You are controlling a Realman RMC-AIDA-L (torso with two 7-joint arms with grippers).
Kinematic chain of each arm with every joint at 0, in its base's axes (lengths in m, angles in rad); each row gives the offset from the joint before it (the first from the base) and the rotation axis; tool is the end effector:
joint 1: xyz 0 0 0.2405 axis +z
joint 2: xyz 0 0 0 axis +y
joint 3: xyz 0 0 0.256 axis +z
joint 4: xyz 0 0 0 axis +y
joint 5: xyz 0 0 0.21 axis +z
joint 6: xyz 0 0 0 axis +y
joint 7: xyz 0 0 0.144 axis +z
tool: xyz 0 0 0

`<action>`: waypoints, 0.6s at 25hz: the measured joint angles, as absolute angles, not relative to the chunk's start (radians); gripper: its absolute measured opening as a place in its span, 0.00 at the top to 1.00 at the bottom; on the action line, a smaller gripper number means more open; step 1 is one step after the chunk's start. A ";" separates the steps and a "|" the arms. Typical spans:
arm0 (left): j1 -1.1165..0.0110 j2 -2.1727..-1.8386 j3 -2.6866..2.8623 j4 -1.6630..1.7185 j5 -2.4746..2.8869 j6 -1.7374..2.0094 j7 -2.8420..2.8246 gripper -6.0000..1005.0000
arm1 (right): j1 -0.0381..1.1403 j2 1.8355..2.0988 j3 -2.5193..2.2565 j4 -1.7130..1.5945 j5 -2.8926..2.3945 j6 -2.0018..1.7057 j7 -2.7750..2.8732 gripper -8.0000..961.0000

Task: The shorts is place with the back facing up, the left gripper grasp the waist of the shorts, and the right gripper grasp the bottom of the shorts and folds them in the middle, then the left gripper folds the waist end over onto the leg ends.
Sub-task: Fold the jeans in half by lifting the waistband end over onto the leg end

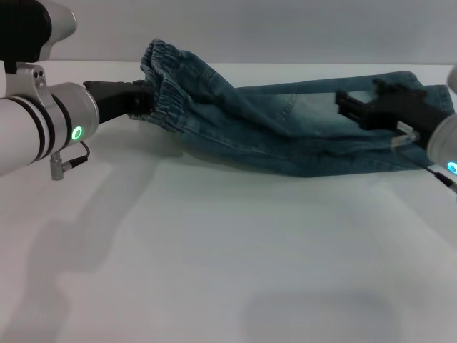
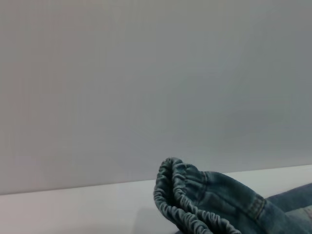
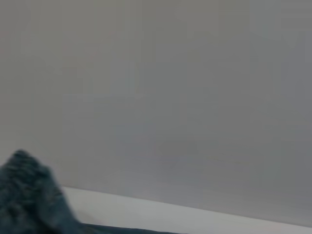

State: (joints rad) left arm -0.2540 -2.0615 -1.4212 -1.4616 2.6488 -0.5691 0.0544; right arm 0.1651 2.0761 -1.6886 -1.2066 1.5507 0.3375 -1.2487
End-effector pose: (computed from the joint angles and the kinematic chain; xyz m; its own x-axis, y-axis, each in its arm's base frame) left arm -0.1903 0.3726 -0.0035 0.6516 0.5165 0.5555 0.7478 -0.3146 -0.5846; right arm 0.2356 0.3586 -0.0181 0.7064 -0.3565 -0.6115 -0.7062 -0.4135 -0.5747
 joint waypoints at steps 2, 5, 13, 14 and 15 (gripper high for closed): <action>-0.254 -2.062 -1.421 -1.462 2.649 -0.569 0.054 0.94 | 0.175 2.076 -1.719 -1.214 1.551 0.338 -1.249 0.40; -0.235 -2.062 -1.418 -1.505 2.649 -0.596 0.055 0.94 | 0.191 2.077 -1.771 -1.224 1.551 0.335 -1.250 0.40; -0.213 -2.059 -1.410 -1.552 2.651 -0.612 0.055 0.94 | 0.233 2.076 -1.886 -1.245 1.549 0.333 -1.250 0.41; -0.212 -2.059 -1.409 -1.555 2.651 -0.615 0.055 0.94 | 0.245 2.077 -1.892 -1.234 1.549 0.334 -1.250 0.46; -0.211 -2.059 -1.409 -1.556 2.651 -0.616 0.055 0.94 | 0.259 2.077 -1.897 -1.222 1.549 0.335 -1.250 0.50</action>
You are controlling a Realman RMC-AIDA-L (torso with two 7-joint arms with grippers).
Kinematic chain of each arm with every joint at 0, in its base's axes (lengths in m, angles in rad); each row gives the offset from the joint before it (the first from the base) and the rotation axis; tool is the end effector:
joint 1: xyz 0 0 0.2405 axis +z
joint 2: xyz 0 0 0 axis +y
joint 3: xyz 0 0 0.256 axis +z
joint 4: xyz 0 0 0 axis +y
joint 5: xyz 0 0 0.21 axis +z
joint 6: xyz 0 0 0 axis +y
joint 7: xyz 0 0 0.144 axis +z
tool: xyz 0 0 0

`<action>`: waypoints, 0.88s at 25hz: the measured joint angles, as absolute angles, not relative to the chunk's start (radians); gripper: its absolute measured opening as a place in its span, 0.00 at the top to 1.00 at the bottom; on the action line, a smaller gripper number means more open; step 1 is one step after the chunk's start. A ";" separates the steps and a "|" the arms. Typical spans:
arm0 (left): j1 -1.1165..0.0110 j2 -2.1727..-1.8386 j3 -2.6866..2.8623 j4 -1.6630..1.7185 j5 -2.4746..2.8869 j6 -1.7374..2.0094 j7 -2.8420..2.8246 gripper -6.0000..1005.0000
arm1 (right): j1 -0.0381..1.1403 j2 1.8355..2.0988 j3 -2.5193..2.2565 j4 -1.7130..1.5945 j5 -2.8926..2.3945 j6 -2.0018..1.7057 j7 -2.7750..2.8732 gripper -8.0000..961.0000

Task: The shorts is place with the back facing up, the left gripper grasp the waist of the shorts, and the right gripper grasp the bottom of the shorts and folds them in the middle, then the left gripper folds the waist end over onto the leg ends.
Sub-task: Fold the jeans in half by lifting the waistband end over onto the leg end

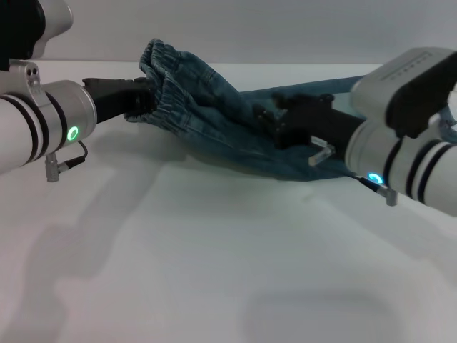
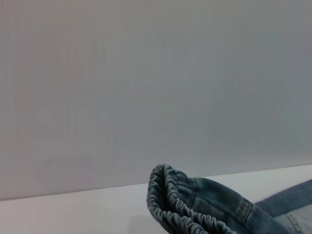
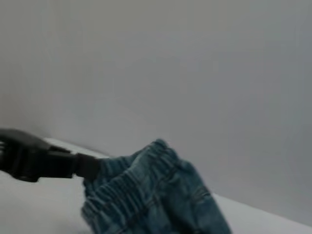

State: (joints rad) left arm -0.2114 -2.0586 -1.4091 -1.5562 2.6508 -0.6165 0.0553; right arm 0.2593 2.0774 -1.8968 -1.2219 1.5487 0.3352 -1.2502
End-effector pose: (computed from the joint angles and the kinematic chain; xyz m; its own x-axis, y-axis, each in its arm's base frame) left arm -0.1806 0.3617 0.0032 0.6606 0.5071 0.5536 0.7427 -0.3338 -0.5805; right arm 0.1723 0.3483 -0.0718 0.7954 -0.2962 -0.5288 -0.5761 -0.6406 -0.5077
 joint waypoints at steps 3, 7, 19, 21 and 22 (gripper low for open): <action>-0.204 -2.058 -1.408 -1.569 2.651 -0.618 0.056 0.94 | 0.303 2.078 -1.907 -1.175 1.555 0.339 -1.241 0.62; -0.193 -2.057 -1.408 -1.589 2.651 -0.621 0.057 0.94 | 0.329 2.080 -1.905 -1.137 1.563 0.334 -1.238 0.78; -0.155 -2.056 -1.404 -1.674 2.649 -0.647 0.057 0.94 | 0.420 2.076 -1.858 -0.970 1.697 0.367 -1.243 0.99; -0.153 -2.056 -1.404 -1.676 2.649 -0.647 0.057 0.94 | 0.441 2.078 -1.862 -0.936 1.708 0.373 -1.248 0.99; -0.153 -2.056 -1.404 -1.676 2.649 -0.647 0.057 0.94 | 0.468 2.082 -1.864 -0.892 1.710 0.369 -1.256 0.99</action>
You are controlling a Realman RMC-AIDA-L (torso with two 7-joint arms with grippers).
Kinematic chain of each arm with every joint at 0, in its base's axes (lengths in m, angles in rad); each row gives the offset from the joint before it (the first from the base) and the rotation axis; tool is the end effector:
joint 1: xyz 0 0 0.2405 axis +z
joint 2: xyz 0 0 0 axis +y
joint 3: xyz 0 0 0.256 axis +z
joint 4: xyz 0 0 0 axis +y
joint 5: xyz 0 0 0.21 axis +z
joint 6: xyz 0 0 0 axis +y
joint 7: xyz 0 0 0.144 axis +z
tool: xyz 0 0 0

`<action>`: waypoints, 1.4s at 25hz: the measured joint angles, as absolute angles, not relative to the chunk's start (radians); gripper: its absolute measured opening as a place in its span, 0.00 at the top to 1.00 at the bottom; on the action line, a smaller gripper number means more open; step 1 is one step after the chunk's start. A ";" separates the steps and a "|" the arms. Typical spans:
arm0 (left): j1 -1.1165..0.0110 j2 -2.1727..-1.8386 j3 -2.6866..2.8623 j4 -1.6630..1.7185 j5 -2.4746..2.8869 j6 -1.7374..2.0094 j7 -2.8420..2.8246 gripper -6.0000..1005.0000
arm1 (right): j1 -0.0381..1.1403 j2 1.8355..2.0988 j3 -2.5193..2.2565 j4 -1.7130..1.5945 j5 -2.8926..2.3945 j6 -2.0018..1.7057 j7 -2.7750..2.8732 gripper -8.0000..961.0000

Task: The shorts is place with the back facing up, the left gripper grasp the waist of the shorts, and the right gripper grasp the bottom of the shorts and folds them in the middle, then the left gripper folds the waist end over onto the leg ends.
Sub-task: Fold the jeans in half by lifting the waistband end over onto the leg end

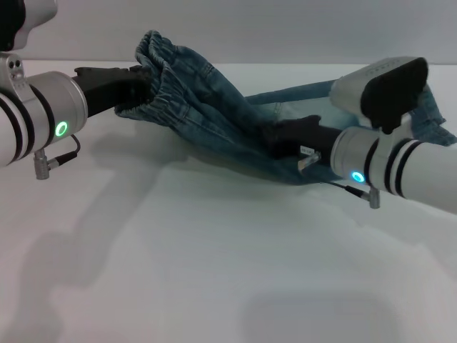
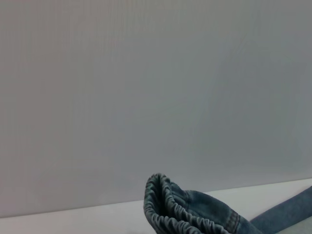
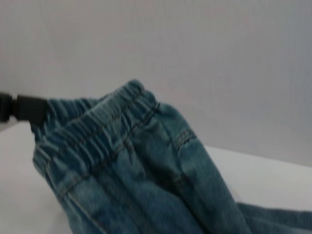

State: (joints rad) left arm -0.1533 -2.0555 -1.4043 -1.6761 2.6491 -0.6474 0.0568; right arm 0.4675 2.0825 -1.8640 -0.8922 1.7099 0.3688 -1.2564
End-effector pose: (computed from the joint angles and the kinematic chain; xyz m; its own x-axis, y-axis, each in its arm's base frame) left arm -0.1678 0.3494 0.0173 0.6674 0.4728 0.5754 0.7410 -0.3449 -0.5761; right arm 0.1963 0.3747 -0.0995 0.7357 -0.4639 -0.4935 -0.6698 -0.6059 -0.4291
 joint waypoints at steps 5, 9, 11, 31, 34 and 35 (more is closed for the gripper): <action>-0.152 -2.056 -1.405 -1.681 2.648 -0.647 0.057 0.94 | 0.538 2.083 -1.860 -0.788 1.742 0.365 -1.262 0.99; -0.152 -2.056 -1.405 -1.682 2.646 -0.647 0.057 0.94 | 0.608 2.083 -1.819 -0.677 1.747 0.328 -1.284 0.99; -0.151 -2.056 -1.405 -1.682 2.645 -0.647 0.057 0.94 | 0.628 2.083 -1.778 -0.646 1.747 0.308 -1.323 0.99; -0.150 -2.057 -1.402 -1.719 2.640 -0.633 0.078 0.94 | 0.567 2.087 -1.895 -0.767 1.929 0.412 -1.397 0.98; -0.150 -2.057 -1.400 -1.731 2.640 -0.633 0.078 0.94 | 0.572 2.087 -1.899 -0.746 1.930 0.399 -1.397 0.98; -0.150 -2.057 -1.400 -1.731 2.640 -0.633 0.078 0.94 | 0.579 2.087 -1.896 -0.733 1.930 0.385 -1.399 0.98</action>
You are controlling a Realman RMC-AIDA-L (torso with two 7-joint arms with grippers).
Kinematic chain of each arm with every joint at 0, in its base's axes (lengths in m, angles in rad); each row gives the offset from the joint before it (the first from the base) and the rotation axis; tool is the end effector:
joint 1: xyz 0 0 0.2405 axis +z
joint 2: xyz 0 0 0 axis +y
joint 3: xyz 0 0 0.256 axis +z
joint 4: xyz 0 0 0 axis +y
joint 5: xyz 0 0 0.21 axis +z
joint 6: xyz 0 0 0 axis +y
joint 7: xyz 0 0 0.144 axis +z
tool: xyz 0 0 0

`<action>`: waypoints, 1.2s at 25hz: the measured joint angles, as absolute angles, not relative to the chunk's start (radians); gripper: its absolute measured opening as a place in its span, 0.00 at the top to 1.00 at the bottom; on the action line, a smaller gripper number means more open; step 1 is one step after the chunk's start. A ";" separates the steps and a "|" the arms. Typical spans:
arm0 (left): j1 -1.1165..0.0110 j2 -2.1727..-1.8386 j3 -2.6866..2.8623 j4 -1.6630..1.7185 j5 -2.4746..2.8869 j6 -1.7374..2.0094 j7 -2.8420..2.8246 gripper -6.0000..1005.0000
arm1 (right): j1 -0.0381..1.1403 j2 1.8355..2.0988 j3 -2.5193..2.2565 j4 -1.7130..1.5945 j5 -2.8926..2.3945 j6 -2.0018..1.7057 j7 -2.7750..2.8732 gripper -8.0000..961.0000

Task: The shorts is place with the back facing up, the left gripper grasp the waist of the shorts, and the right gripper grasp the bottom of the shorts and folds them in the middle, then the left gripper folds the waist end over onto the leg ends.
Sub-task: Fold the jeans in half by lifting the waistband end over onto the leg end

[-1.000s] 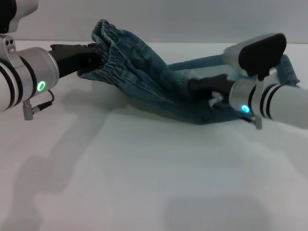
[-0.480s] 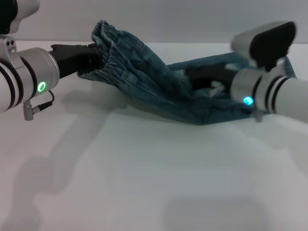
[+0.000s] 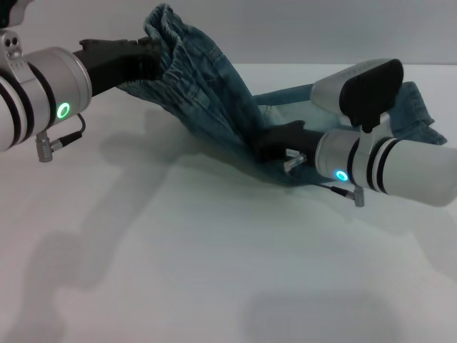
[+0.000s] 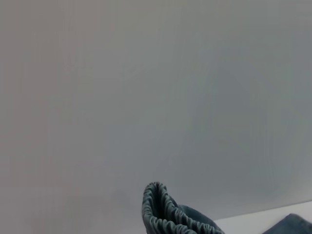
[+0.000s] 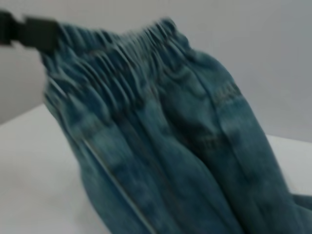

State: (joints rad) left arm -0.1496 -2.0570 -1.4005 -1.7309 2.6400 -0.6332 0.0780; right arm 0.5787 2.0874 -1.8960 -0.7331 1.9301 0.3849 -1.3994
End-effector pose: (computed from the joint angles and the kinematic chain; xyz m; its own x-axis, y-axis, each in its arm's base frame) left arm -0.1500 0.3483 0.0250 0.6904 0.4130 0.5939 0.7232 -0.3768 -0.5787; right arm 0.1932 0.3831 -0.1152 0.7271 -0.4913 -0.4795 -0.6782 -0.6223 -0.3908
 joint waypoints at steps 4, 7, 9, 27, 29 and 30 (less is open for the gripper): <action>-0.127 -2.056 -1.392 -1.799 2.640 -0.640 0.083 0.94 | 0.677 2.085 -1.854 -0.591 1.931 0.292 -1.415 0.98; -0.114 -2.055 -1.389 -1.821 2.640 -0.641 0.083 0.94 | 0.728 2.084 -1.809 -0.523 1.931 0.269 -1.443 0.98; -0.105 -2.054 -1.388 -1.832 2.640 -0.641 0.085 0.94 | 0.761 2.083 -1.752 -0.478 1.930 0.251 -1.482 0.98; -0.099 -2.055 -1.389 -1.837 2.640 -0.637 0.105 0.94 | 0.632 2.087 -1.807 -0.628 2.002 0.250 -1.504 0.97; -0.098 -2.055 -1.386 -1.839 2.640 -0.636 0.105 0.94 | 0.606 2.086 -1.805 -0.647 2.008 0.260 -1.504 0.97; -0.098 -2.056 -1.384 -1.839 2.640 -0.636 0.105 0.94 | 0.597 2.087 -1.807 -0.657 2.008 0.267 -1.503 0.97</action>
